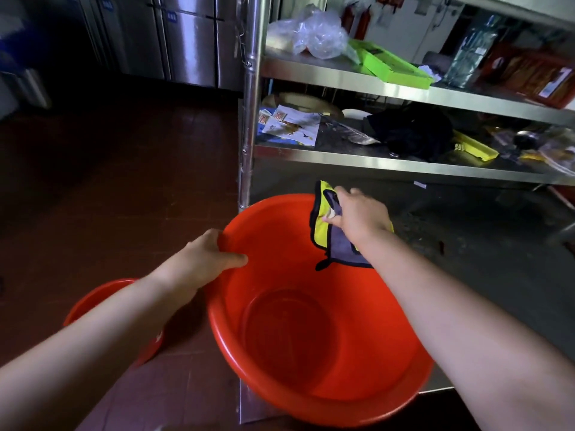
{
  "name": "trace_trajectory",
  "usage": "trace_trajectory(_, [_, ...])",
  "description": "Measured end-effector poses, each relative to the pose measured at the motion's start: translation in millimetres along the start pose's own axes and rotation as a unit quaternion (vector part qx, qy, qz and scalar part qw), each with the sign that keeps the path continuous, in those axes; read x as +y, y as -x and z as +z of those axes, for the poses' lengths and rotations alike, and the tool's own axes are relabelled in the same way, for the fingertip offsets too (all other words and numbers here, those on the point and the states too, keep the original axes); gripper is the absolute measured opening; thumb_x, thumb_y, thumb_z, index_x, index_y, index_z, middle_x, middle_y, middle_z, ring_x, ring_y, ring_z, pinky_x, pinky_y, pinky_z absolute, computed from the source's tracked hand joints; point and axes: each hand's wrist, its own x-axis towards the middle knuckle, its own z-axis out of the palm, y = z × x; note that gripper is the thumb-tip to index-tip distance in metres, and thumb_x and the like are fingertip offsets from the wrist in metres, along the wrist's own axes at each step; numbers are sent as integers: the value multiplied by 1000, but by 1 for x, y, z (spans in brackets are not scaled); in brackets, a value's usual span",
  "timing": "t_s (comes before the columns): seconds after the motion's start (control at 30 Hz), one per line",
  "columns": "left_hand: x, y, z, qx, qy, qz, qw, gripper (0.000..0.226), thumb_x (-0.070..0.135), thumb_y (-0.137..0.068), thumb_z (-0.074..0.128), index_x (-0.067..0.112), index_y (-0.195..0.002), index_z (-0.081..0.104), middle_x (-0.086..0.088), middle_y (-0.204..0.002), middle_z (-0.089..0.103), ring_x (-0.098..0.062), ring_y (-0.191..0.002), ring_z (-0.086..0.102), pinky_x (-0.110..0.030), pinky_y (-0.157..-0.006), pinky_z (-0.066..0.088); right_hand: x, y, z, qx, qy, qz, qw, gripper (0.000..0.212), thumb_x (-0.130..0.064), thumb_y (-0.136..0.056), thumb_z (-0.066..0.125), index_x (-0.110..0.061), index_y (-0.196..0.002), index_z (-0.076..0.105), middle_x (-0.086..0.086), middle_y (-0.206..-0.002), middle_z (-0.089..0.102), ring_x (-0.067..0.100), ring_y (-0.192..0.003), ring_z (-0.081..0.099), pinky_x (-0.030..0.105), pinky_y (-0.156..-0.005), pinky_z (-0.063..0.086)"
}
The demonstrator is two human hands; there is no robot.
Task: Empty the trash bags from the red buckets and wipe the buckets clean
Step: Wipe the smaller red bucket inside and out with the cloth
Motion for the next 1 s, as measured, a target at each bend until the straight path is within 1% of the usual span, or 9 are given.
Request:
trace_trajectory(0.13, [33, -31, -15, -37, -80, 27, 996, 42, 22, -75, 76, 15, -113, 59, -6, -95, 67, -23, -85, 66, -35, -78, 54, -39, -13, -12, 13, -8, -98, 995, 66, -60, -75, 64, -23, -125, 43, 8, -105, 57, 32, -91, 61, 32, -60, 33])
trace_trajectory(0.2, [38, -44, -20, -44, -103, 15, 994, 37, 17, -79, 72, 14, -114, 62, -8, -95, 69, -24, -84, 67, -33, -74, 54, -59, -20, -15, 21, -10, -133, 991, 59, -51, -77, 68, -23, -123, 44, 8, -105, 57, 32, -93, 61, 34, -64, 33])
trace_trajectory(0.23, [36, -48, -22, -38, -104, 5, 994, 37, 16, -80, 71, 14, -116, 62, -9, -97, 69, -26, -86, 67, -35, -77, 54, -66, -23, -15, 21, -11, -138, 990, 57, -47, -78, 68, -23, -123, 44, 8, -107, 56, 32, -95, 60, 35, -65, 34])
trace_trajectory(0.33, [23, -55, -22, -9, -49, -30, 998, 43, 15, -79, 71, 15, -121, 61, -12, -105, 68, -31, -93, 65, -48, -92, 51, -73, -30, -8, 29, -17, -139, 990, 54, -42, -79, 69, -25, -125, 44, 8, -109, 56, 32, -98, 58, 37, -71, 41])
trace_trajectory(0.43, [15, -55, -18, 13, 41, -52, 998, 56, 16, -78, 74, 17, -130, 54, -14, -112, 65, -32, -97, 63, -49, -93, 49, -71, -36, -5, 32, -25, -141, 989, 55, -44, -77, 70, -25, -123, 45, 7, -108, 56, 32, -99, 58, 39, -75, 43])
trace_trajectory(0.6, [8, -47, -9, 52, 134, -40, 989, 49, 18, -81, 71, 17, -127, 55, -3, -84, 63, -22, -78, 61, -37, -81, 47, -41, -37, -1, 25, -15, -101, 994, 62, -57, -78, 65, -25, -126, 43, 7, -107, 56, 32, -94, 59, 35, -66, 37])
trace_trajectory(0.67, [8, -44, -2, 62, 169, -36, 983, 42, 17, -81, 71, 17, -121, 58, -3, -85, 64, -22, -78, 62, -38, -79, 48, -24, -30, 0, 13, -19, -66, 998, 63, -56, -80, 63, -25, -130, 40, 8, -109, 54, 32, -94, 59, 34, -63, 34])
trace_trajectory(0.8, [10, -36, 9, 71, 236, -31, 969, 24, 14, -82, 69, 26, -100, 59, -1, -78, 64, -19, -70, 61, -30, -56, 44, 6, -2, 1, -1, -18, 2, 1000, 64, -48, -83, 63, -26, -136, 35, 9, -118, 50, 31, -100, 55, 35, -66, 38])
trace_trajectory(1.0, [4, -28, 17, 90, 270, -24, 958, 29, 14, -82, 69, 19, -109, 63, -10, -88, 68, -29, -79, 65, -41, -70, 53, 34, 40, -8, -36, -12, 85, 996, 70, -22, -89, 62, -31, -145, 22, 11, -124, 47, 30, -96, 58, 31, -54, 37])
